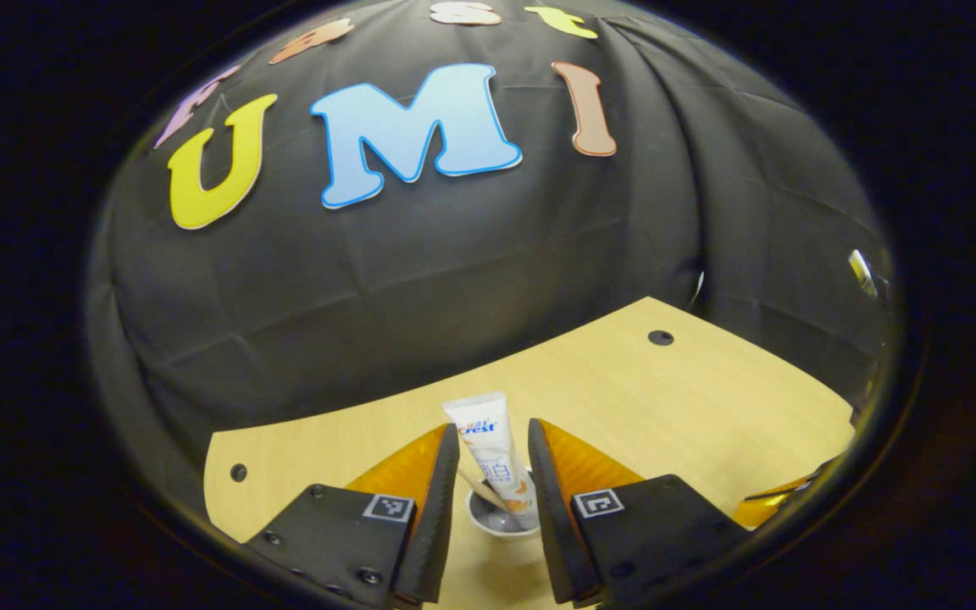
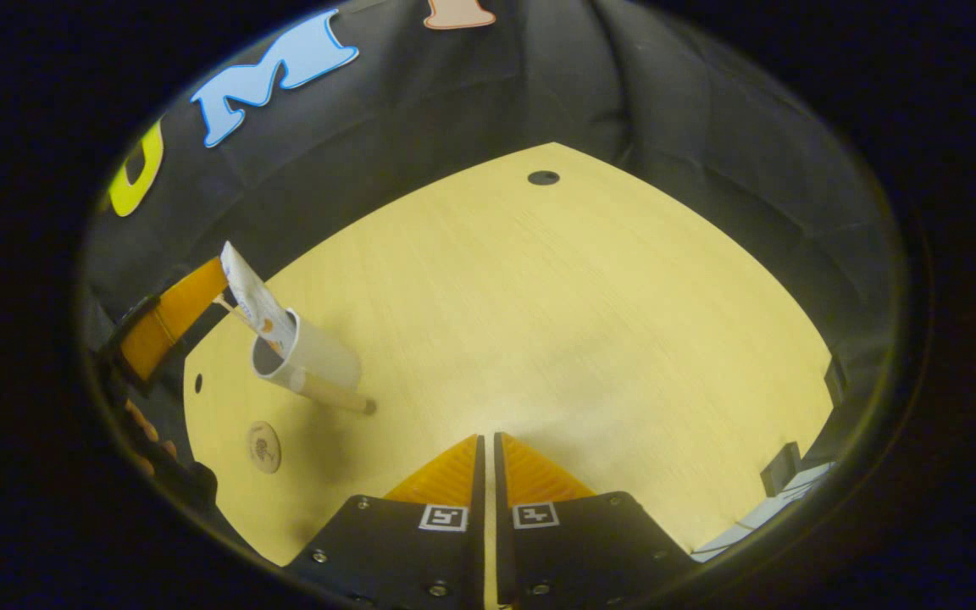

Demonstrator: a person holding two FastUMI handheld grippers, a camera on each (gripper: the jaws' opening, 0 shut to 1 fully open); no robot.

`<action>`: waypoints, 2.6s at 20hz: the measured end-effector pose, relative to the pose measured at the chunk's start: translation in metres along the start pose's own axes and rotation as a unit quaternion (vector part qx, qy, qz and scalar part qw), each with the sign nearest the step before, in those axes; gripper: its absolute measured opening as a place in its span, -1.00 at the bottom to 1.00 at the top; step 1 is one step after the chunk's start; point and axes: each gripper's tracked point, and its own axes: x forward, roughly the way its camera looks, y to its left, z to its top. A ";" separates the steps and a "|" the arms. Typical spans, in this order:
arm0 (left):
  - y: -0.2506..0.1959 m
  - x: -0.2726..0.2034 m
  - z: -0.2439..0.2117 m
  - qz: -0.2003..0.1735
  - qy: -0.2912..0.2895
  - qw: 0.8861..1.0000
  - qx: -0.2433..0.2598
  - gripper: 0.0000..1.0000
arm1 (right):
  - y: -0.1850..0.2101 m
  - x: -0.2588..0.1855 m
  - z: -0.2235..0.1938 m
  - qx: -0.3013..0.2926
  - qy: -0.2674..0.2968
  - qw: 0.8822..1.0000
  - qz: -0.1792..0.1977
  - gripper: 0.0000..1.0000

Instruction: Put the toothbrush and toothpaste on the desktop into the cup, then pick up the cup and place it on the coaster on the desktop.

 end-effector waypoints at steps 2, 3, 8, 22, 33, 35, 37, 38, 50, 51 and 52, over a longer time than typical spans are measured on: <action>0.007 -0.015 -0.011 0.007 0.008 1.000 -0.009 -0.02 | 0.013 0.005 0.005 -0.022 -0.007 1.000 0.009 -0.91; 0.011 -0.022 -0.016 0.010 0.013 1.000 -0.014 -0.02 | 0.017 0.006 0.008 -0.033 -0.009 0.999 0.016 -0.91; 0.044 -0.051 -0.042 0.041 0.037 0.998 -0.040 0.08 | 0.045 0.006 0.024 -0.079 -0.014 0.995 0.055 -0.91; 0.107 -0.161 -0.129 0.146 0.109 0.978 -0.097 0.07 | 0.135 0.023 0.030 -0.272 0.048 0.946 0.169 -0.41; 0.123 -0.222 -0.188 0.216 0.153 0.954 -0.139 0.08 | 0.151 0.062 0.011 -0.361 0.111 0.914 0.150 -0.34; 0.128 -0.228 -0.199 0.228 0.161 0.948 -0.151 0.07 | 0.153 0.071 0.011 -0.359 0.118 0.914 0.146 -0.26; 0.133 -0.235 -0.207 0.239 0.168 0.943 -0.160 0.08 | 0.155 0.081 0.008 -0.361 0.127 0.913 0.140 -0.26; 0.136 -0.237 -0.211 0.244 0.170 0.941 -0.163 -0.02 | 0.157 0.086 0.006 -0.361 0.132 0.913 0.139 -0.26; 0.145 -0.261 -0.237 0.265 0.196 0.926 -0.185 0.08 | 0.161 0.106 0.000 -0.381 0.124 0.910 0.107 -0.65; 0.146 -0.260 -0.237 0.265 0.196 0.926 -0.184 0.08 | 0.164 0.104 0.000 -0.386 0.116 0.908 0.109 -0.55; 0.145 -0.259 -0.238 0.265 0.195 0.926 -0.183 0.08 | 0.165 0.112 0.000 -0.389 0.106 0.909 0.106 -0.55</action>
